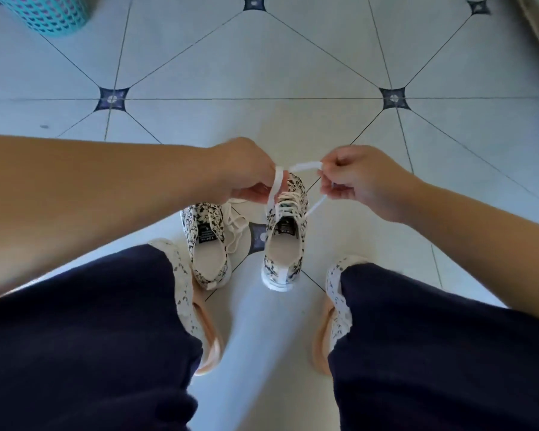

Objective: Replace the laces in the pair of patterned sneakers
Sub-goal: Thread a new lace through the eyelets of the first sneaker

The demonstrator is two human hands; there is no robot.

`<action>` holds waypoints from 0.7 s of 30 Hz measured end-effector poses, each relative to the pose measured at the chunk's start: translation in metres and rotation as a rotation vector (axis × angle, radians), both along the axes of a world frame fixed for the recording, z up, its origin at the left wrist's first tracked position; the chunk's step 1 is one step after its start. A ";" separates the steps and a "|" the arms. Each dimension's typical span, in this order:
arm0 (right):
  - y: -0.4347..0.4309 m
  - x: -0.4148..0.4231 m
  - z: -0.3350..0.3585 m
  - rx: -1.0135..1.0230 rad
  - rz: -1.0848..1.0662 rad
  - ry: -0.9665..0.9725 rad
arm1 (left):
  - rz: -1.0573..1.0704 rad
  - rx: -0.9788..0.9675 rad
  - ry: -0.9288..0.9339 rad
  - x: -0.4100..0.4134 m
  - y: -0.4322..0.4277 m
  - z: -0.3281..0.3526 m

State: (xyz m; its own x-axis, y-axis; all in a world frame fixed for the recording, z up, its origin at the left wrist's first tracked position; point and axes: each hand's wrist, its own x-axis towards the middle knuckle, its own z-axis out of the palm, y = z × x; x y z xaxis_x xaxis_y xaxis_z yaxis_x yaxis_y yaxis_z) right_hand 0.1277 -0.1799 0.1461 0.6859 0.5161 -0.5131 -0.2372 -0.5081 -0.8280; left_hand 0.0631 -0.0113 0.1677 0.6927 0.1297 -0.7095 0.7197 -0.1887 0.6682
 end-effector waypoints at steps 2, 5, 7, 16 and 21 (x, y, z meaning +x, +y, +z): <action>0.002 0.002 -0.030 -0.080 -0.025 0.065 | -0.028 -0.003 0.106 0.002 0.004 -0.026; 0.003 0.003 -0.072 -0.210 -0.001 0.064 | -0.069 -0.011 0.194 0.004 0.007 -0.062; 0.003 0.002 -0.093 -0.296 0.044 -0.007 | -0.120 0.049 0.219 0.008 0.008 -0.086; 0.000 -0.034 -0.159 -0.575 0.530 -0.283 | -0.620 0.355 0.102 0.006 -0.002 -0.163; 0.000 -0.039 -0.161 -0.715 0.697 -0.363 | -0.695 0.513 -0.079 -0.002 -0.006 -0.175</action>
State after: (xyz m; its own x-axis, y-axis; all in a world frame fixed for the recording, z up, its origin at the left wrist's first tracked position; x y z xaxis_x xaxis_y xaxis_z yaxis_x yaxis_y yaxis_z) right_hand 0.0889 -0.1797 -0.0152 0.5278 0.5137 -0.6764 0.4959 -0.8329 -0.2457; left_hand 0.0610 -0.0174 -0.0071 0.7785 -0.0503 -0.6256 0.2842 -0.8604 0.4230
